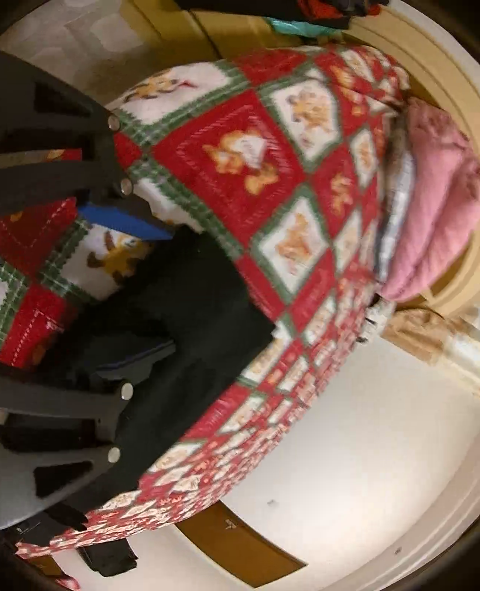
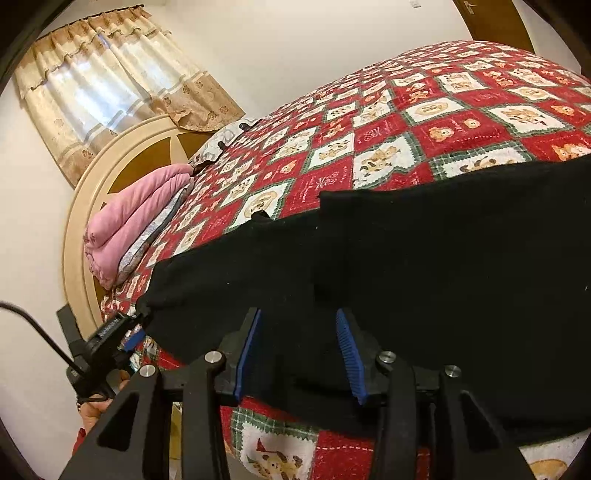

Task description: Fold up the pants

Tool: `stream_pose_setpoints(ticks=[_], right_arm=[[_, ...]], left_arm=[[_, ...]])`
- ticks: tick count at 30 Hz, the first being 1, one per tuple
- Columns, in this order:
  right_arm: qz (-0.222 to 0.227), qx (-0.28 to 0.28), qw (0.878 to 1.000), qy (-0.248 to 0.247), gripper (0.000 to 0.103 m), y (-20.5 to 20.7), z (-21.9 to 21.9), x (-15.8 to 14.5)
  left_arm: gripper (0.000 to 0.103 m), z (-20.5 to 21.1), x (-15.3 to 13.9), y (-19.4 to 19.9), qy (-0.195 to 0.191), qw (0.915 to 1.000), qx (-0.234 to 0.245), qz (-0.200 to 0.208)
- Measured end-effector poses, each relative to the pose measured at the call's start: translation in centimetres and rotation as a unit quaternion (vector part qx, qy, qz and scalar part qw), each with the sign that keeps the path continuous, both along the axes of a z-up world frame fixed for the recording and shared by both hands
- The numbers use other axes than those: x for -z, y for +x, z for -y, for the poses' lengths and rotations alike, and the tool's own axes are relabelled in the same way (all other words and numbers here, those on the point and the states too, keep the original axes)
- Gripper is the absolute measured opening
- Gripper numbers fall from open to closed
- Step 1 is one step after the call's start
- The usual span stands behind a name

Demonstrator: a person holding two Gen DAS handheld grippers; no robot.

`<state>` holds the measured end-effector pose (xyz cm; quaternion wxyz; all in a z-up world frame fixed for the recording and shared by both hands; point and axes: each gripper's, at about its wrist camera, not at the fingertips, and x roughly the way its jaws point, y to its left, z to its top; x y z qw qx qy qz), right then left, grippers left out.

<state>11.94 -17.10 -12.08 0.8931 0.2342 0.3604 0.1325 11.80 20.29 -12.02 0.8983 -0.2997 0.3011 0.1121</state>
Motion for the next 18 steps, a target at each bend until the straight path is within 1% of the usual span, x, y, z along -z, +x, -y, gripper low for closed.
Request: stream_pose_setpoints(ticks=[1,6,8,9,10,11,12,13,15,18], right_arm=[[0.0,0.0,1.0,0.002,0.044,0.01,0.04,0.03],[-0.001,-0.001,1.0,0.004,0.044,0.05,0.19,0.05],[0.0,-0.001,1.0,0.003,0.044,0.05,0.18,0.06],[0.001,-0.001,1.0,0.002,0.044,0.05,0.17,0.06],[0.001,-0.001,1.0,0.002,0.044,0.04,0.18,0.07],[0.001,0.0,1.0,0.002,0.044,0.04,0.18,0.07],[0.001,0.0,1.0,0.002,0.044,0.04,0.19,0.08],[0.001,0.0,1.0,0.003,0.044,0.04,0.19,0.08],[0.001,0.001,1.0,0.004,0.044,0.03,0.14,0.06],[0.002,0.001,1.0,0.005,0.045,0.02,0.14,0.08]], left_arm=[[0.056,-0.11,0.17,0.03,-0.011,0.9999,-0.006,0.003],[0.056,-0.13,0.23,0.0,-0.034,0.9992,-0.021,-0.002],[0.056,-0.34,0.06,0.34,-0.044,0.9988,-0.02,0.004],[0.054,-0.44,-0.03,0.46,-0.052,0.9984,-0.019,0.009],[0.048,-0.55,-0.14,0.48,-0.065,0.9976,-0.015,0.019],[0.032,-0.59,-0.19,0.54,-0.077,0.9967,-0.008,0.028],[0.021,-0.53,-0.15,0.69,-0.085,0.9959,0.002,0.031],[0.02,-0.4,-0.09,0.77,-0.089,0.9954,0.008,0.033],[0.019,-0.25,-0.04,0.65,-0.085,0.9956,0.011,0.038],[0.018,-0.55,-0.1,0.38,-0.095,0.9946,0.012,0.039]])
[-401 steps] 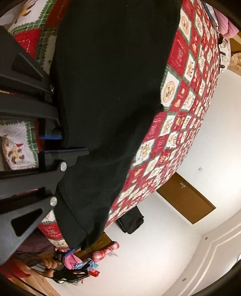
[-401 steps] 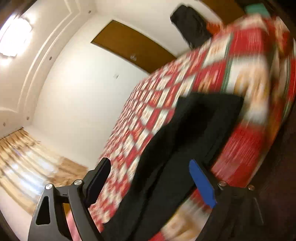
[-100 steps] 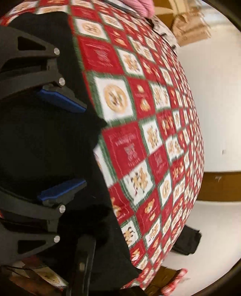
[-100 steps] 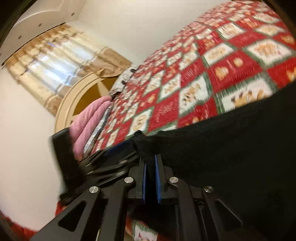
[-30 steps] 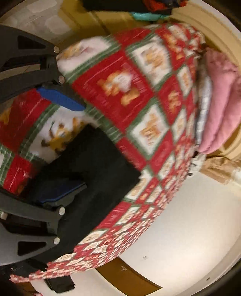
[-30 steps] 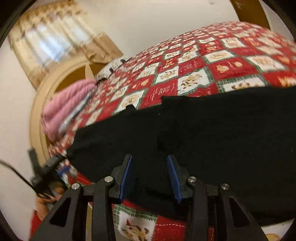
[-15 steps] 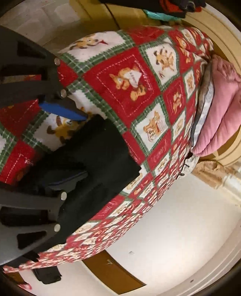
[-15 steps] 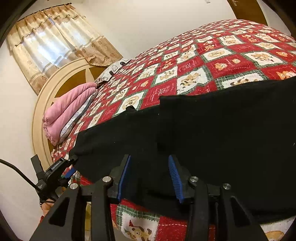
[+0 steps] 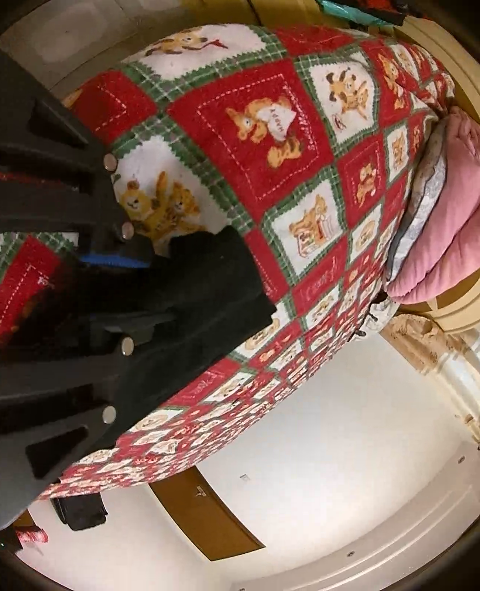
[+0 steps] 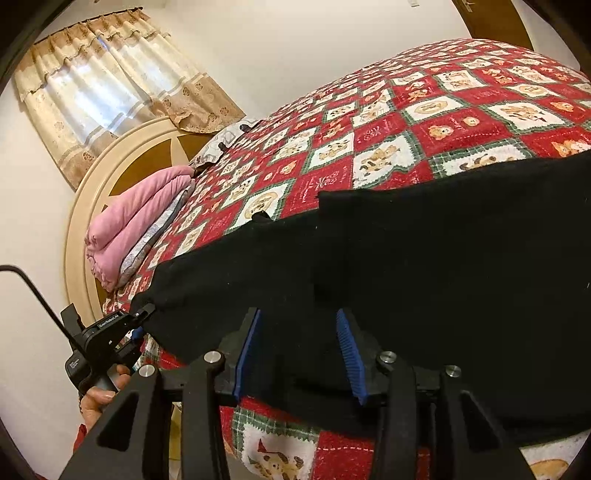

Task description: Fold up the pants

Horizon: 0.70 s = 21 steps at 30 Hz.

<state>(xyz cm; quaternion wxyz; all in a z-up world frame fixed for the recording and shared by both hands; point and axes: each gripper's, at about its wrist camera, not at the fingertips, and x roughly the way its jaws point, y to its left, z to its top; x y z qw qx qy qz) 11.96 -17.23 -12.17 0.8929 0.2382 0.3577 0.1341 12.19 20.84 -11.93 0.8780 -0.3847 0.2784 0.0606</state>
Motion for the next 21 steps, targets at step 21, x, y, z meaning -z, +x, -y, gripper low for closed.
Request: stream_pose_setpoints(ticks=[21], right_arm=[[0.037,0.093,0.988,0.12,0.045,-4.7,12.2,-3.2]], left_arm=[[0.018,26.7,-6.6,-3.5,0.291,0.8609,0.396,0.132]])
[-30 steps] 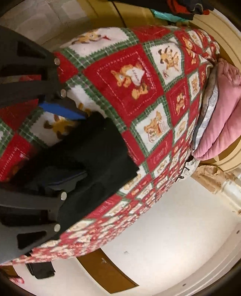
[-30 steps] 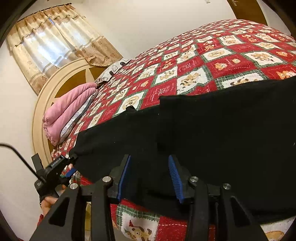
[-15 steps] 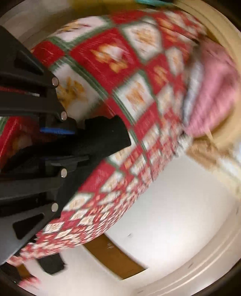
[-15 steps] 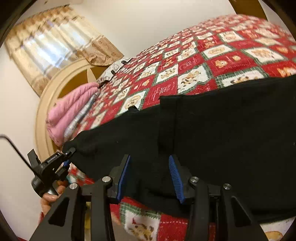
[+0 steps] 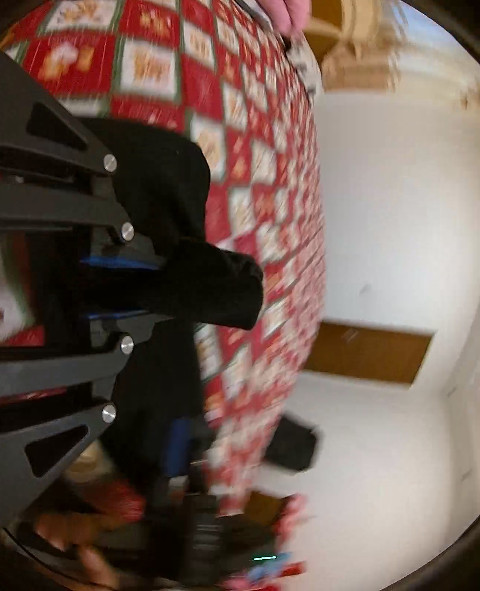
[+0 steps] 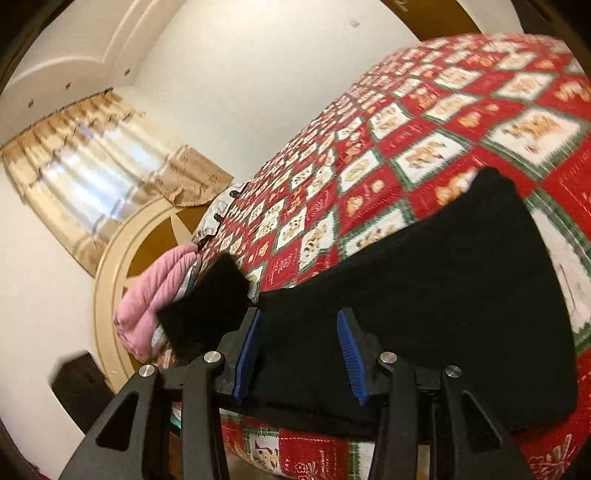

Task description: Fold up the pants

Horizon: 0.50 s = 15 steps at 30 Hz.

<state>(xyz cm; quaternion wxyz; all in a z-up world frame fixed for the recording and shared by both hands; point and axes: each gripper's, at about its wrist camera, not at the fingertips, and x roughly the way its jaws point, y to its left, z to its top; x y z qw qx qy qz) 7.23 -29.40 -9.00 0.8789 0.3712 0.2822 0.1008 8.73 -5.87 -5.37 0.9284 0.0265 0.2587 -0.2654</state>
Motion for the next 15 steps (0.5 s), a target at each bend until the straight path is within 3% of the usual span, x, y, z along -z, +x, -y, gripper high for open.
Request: stream_pose_setpoints(ticks=[3,7,11,15], right_arm=[[-0.012,-0.009,1.0,0.018,0.045,0.4,0.0,1.0],[-0.006,-0.041,0.999,0.034,0.045,1.5,-0.7,0.8],[-0.004,-0.072,0.996,0.048,0.07,3.5,-1.7,-0.2],[-0.006,-0.105,0.994,0.041,0.071,6.6,-2.9,-1.5]], left_arm=[[0.018,1.6,2.2,-0.7,0.054,0.9985,0.004,0.005],[0.018,1.3,2.1,-1.1,0.066,0.9976,0.0,0.018],[0.018,2.2,2.6,-1.8,0.088,0.9955,0.0,0.035],[0.018,2.7,3.0,-2.1,0.098,0.9944,0.001,0.04]])
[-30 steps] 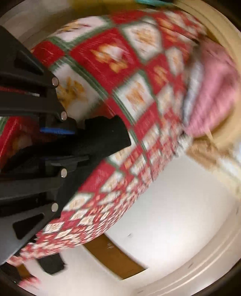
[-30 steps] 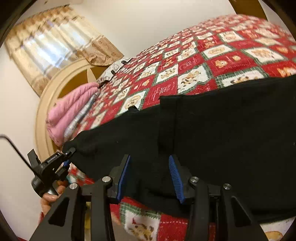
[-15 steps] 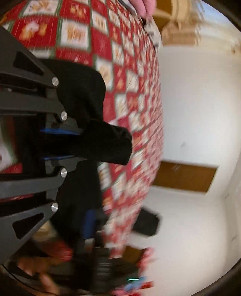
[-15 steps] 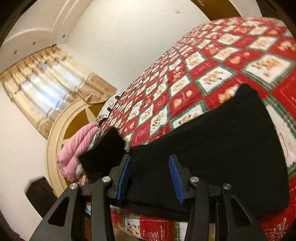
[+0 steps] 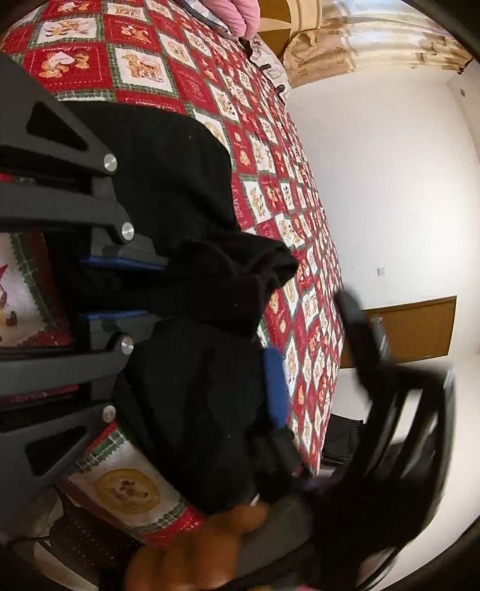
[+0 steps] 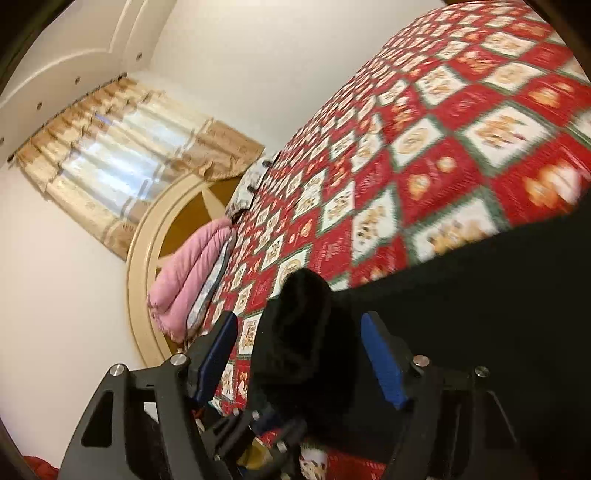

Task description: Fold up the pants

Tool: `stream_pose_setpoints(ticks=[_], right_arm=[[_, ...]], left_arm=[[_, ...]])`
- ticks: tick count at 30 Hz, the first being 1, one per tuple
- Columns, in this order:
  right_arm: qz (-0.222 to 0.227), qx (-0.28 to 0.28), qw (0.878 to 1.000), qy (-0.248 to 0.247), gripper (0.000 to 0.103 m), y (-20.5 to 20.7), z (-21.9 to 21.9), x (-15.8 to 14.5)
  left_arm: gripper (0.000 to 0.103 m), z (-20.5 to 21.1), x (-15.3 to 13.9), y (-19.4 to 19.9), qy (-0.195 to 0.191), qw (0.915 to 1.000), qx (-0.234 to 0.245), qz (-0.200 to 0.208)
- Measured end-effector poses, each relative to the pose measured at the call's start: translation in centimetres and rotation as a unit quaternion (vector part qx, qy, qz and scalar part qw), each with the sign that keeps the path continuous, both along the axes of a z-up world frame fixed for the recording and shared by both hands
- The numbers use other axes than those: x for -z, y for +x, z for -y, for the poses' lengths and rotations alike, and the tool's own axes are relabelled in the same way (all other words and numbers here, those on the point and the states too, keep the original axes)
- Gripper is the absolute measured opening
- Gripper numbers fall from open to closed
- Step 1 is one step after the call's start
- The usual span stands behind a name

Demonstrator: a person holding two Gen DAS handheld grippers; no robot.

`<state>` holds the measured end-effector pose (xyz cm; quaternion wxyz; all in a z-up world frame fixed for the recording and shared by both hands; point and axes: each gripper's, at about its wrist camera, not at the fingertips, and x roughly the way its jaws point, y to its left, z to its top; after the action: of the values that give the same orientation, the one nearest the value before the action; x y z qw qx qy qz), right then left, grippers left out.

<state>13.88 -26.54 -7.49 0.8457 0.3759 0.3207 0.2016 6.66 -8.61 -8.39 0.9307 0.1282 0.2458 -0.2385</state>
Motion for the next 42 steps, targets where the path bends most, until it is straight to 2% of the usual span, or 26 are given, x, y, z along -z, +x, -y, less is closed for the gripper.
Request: stream_pose_setpoints(ticks=[5,8,10,12,13,15,18,24,29,33,36,38,40,42], right_arm=[[-0.028,-0.037,0.998,-0.053,0.071,3.6,-3.0,0.4],[-0.038,-0.061,0.996,-0.059,0.071,4.5,-4.4,1.2],[-0.038,-0.063,0.993,-0.088,0.07,4.8,-5.1,1.3],[-0.034,-0.061,0.989,-0.129,0.047,5.0,-5.7,1.3],[-0.036,-0.062,0.986,-0.149,0.023,4.9,-5.9,1.4],[-0.04,-0.054,0.984,-0.164,0.021,4.8,-5.8,1.6],[-0.017,-0.043,0.982,-0.183,0.016,3.8,-6.0,0.4],[0.033,-0.048,0.983,-0.176,0.016,1.1,-4.5,-3.3],[0.024,-0.024,0.987,-0.158,0.016,-1.3,1.0,-4.3],[0.001,0.007,0.987,-0.16,0.016,-2.8,5.0,-3.1],[-0.025,0.029,0.984,-0.175,0.016,-2.8,7.4,-1.1],[-0.037,0.037,0.979,-0.195,0.016,-2.4,8.2,0.4],[-0.039,0.041,0.981,-0.188,0.016,-2.3,8.9,1.5],[-0.031,0.044,0.982,-0.18,0.016,-2.4,9.6,1.9]], left_arm=[[0.021,0.1,0.3,0.0,0.013,0.9998,0.01,0.005],[0.023,0.3,0.7,-0.2,0.026,0.9995,0.02,0.005],[0.023,0.4,0.9,-0.2,0.026,0.9994,0.021,0.006],[0.023,0.3,0.8,-0.2,0.022,0.9995,0.022,0.004],[0.023,0.2,0.7,-0.2,0.018,0.9996,0.02,0.0],[0.026,-0.1,0.6,-0.1,0.007,0.9998,0.019,-0.009],[0.026,-0.1,-0.1,-0.5,-0.001,0.9998,0.019,-0.002],[0.026,1.0,-2.7,-2.4,-0.027,0.9977,0.059,0.021],[0.026,4.8,-3.7,-4.0,-0.036,0.9917,0.121,0.025],[0.027,8.1,-3.1,-4.5,-0.031,0.9871,0.157,0.01],[0.035,9.5,-2.1,-4.0,-0.03,0.984,0.17,-0.043],[0.038,9.2,-1.8,-4.0,-0.034,0.9833,0.17,-0.055],[0.045,8.3,-2.0,-3.9,-0.039,0.9843,0.163,-0.054],[0.048,7.1,-2.5,-3.6,-0.045,0.987,0.146,-0.051]])
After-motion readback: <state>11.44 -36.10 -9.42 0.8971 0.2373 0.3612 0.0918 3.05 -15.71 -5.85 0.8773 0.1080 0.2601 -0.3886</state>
